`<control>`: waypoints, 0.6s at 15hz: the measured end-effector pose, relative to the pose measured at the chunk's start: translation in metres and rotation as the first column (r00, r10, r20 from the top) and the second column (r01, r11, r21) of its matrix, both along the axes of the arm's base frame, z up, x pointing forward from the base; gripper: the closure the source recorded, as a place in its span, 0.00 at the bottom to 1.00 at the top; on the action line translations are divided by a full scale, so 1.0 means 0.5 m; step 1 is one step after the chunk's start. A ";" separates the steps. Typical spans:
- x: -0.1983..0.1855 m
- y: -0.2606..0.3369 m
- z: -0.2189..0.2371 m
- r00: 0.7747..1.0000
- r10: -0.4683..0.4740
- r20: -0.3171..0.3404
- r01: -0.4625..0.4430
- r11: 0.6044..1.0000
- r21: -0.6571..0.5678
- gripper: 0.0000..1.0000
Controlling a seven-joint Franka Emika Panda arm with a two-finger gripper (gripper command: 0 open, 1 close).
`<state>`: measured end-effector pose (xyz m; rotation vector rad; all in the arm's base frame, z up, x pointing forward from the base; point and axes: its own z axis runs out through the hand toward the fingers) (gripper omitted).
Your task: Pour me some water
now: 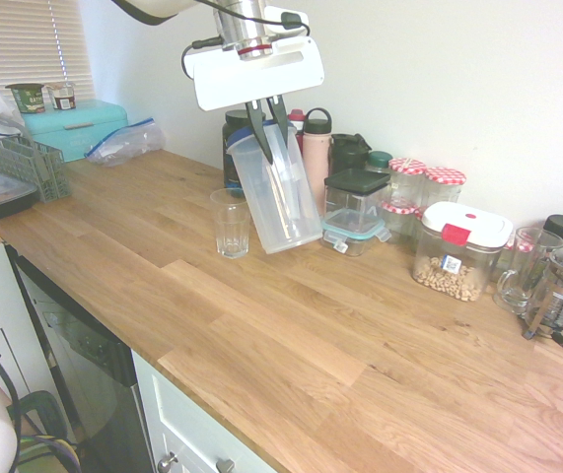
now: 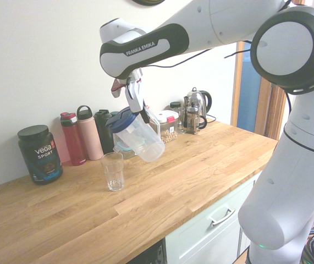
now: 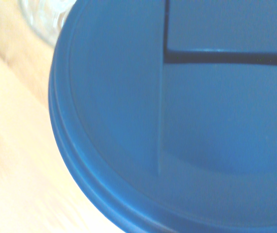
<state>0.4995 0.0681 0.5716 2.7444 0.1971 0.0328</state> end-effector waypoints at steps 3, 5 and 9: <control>0.023 0.054 -0.035 0.992 0.105 -0.070 -0.114 0.983 -0.145 1.00; 0.035 0.077 -0.056 0.979 0.166 -0.121 -0.191 0.951 -0.242 1.00; 0.048 0.124 -0.080 0.937 0.272 -0.217 -0.341 0.841 -0.419 1.00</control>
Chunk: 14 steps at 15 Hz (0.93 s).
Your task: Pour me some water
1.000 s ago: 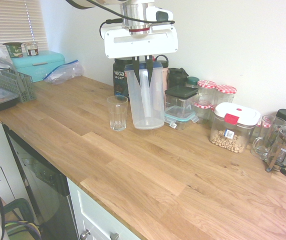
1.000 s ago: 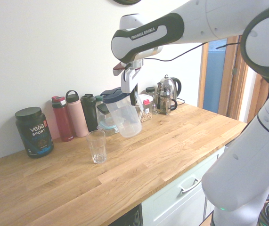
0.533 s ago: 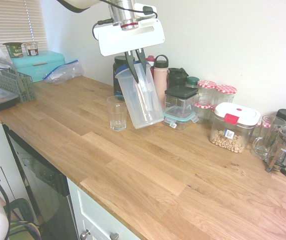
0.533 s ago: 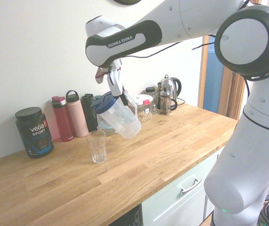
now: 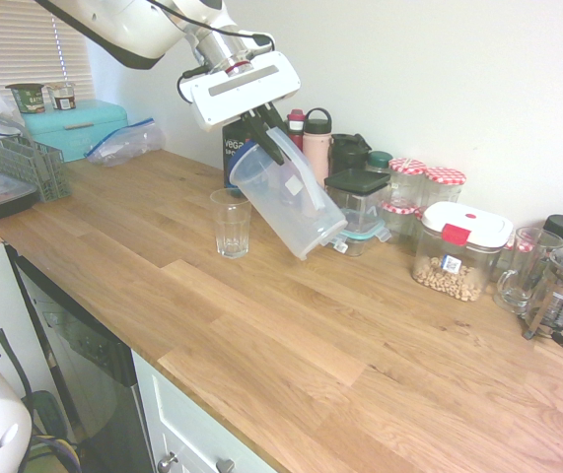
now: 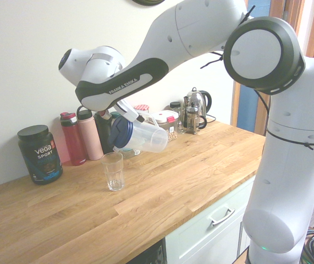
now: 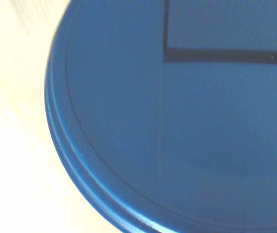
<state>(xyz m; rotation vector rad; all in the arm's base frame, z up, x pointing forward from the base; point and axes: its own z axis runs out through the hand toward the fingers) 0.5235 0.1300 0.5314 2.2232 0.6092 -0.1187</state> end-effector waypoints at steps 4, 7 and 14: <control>0.007 0.048 -0.029 0.995 0.093 -0.039 -0.098 0.987 -0.130 1.00; 0.003 0.067 -0.037 0.993 0.111 -0.049 -0.117 0.980 -0.161 1.00; -0.021 0.048 0.007 0.999 0.033 0.028 -0.033 0.999 -0.022 1.00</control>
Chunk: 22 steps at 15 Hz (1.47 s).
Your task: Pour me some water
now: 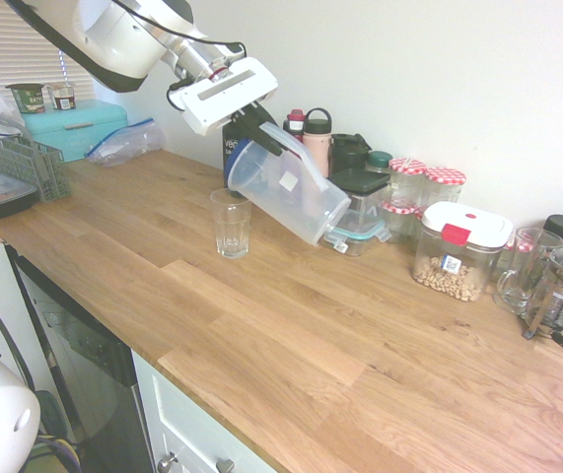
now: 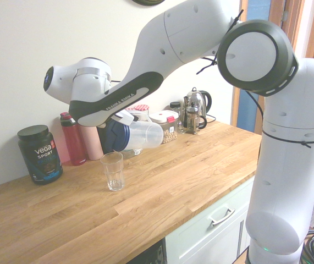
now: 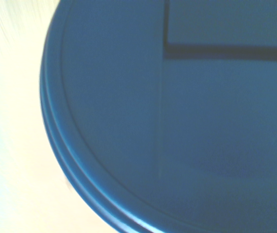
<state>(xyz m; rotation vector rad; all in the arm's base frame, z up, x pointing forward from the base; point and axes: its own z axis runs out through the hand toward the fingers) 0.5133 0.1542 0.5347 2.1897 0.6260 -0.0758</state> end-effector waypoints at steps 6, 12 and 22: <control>-0.032 -0.162 0.060 0.970 -0.236 0.060 0.206 0.926 0.316 1.00; -0.050 -0.358 0.033 0.855 -0.518 -0.003 0.439 0.722 0.534 1.00; -0.126 -0.519 0.014 0.542 -0.835 -0.095 0.549 0.266 0.792 1.00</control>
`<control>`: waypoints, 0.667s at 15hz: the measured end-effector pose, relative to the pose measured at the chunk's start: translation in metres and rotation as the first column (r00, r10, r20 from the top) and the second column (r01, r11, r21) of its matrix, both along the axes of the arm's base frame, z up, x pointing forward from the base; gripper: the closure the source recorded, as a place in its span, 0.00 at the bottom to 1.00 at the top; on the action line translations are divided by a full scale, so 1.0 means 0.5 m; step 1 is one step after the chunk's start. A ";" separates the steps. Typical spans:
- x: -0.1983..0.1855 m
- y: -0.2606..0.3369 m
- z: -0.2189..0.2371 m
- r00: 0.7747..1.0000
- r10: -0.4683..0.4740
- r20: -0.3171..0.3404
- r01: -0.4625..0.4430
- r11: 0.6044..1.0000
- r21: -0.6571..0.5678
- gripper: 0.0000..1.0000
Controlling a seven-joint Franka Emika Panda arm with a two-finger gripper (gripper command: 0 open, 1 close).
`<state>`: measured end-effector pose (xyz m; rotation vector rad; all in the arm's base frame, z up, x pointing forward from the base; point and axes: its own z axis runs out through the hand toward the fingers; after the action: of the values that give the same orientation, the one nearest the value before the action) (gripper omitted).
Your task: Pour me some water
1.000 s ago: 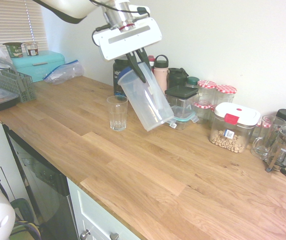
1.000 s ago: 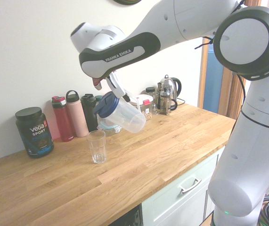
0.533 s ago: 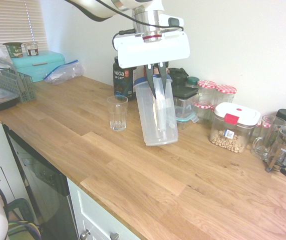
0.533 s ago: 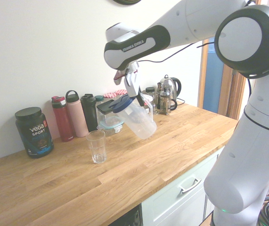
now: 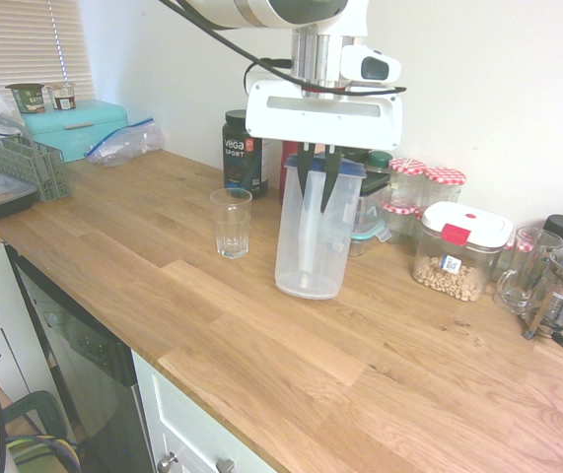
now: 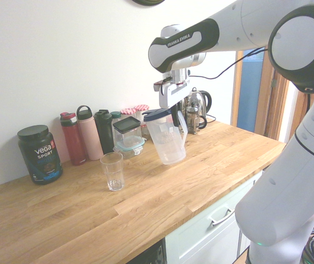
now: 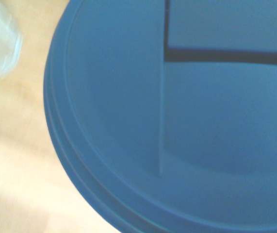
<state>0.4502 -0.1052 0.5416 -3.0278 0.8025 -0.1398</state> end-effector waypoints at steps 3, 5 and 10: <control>-0.008 -0.021 -0.037 0.987 -0.124 0.103 0.122 0.992 0.023 1.00; -0.034 -0.040 -0.073 0.965 -0.199 0.174 0.196 0.980 0.031 1.00; -0.082 -0.116 -0.139 0.848 -0.381 0.369 0.386 0.920 0.064 1.00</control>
<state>0.4092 -0.1632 0.4722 -2.6671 1.3440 -0.7039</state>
